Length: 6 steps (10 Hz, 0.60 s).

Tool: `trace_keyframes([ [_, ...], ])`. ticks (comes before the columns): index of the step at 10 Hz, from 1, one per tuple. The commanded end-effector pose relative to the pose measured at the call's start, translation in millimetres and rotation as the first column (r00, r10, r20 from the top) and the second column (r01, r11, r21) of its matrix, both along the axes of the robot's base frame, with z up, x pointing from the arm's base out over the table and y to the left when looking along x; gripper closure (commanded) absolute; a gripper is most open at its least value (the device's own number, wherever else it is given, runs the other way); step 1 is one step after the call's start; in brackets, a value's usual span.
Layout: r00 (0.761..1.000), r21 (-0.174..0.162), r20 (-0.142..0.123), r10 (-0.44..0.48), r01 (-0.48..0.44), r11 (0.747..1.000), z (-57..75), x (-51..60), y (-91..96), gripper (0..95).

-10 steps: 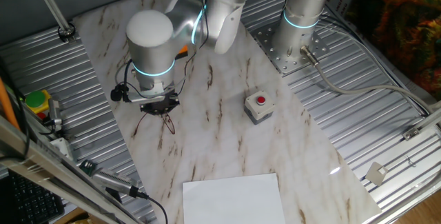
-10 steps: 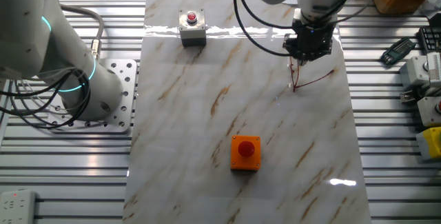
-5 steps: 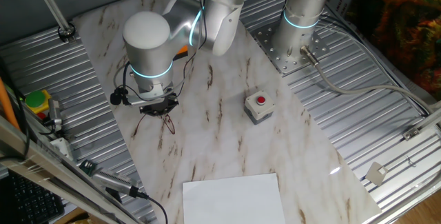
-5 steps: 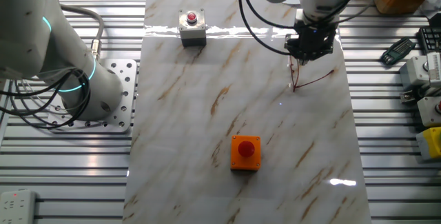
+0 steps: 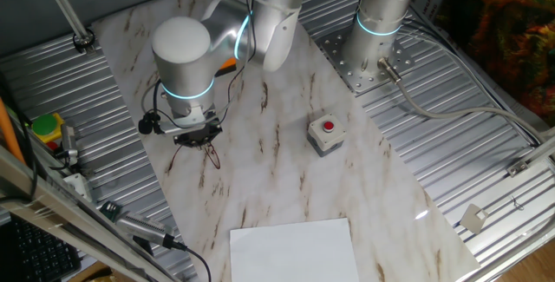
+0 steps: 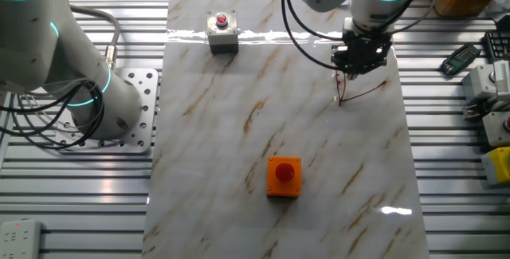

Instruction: Unfold the leg of the glasses (with one hand)

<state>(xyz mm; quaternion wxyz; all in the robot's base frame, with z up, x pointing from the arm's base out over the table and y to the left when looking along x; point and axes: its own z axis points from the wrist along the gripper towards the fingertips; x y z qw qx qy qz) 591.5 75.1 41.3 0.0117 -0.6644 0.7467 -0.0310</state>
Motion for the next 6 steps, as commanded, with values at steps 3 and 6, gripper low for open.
trace_keyframes([
  [3,1.000,0.002,-0.015,0.009,-0.009,1.000,1.1,2.3,0.1,95.0],
  [6,0.997,0.002,-0.037,0.069,-0.069,0.998,4.4,10.4,1.8,95.0],
])
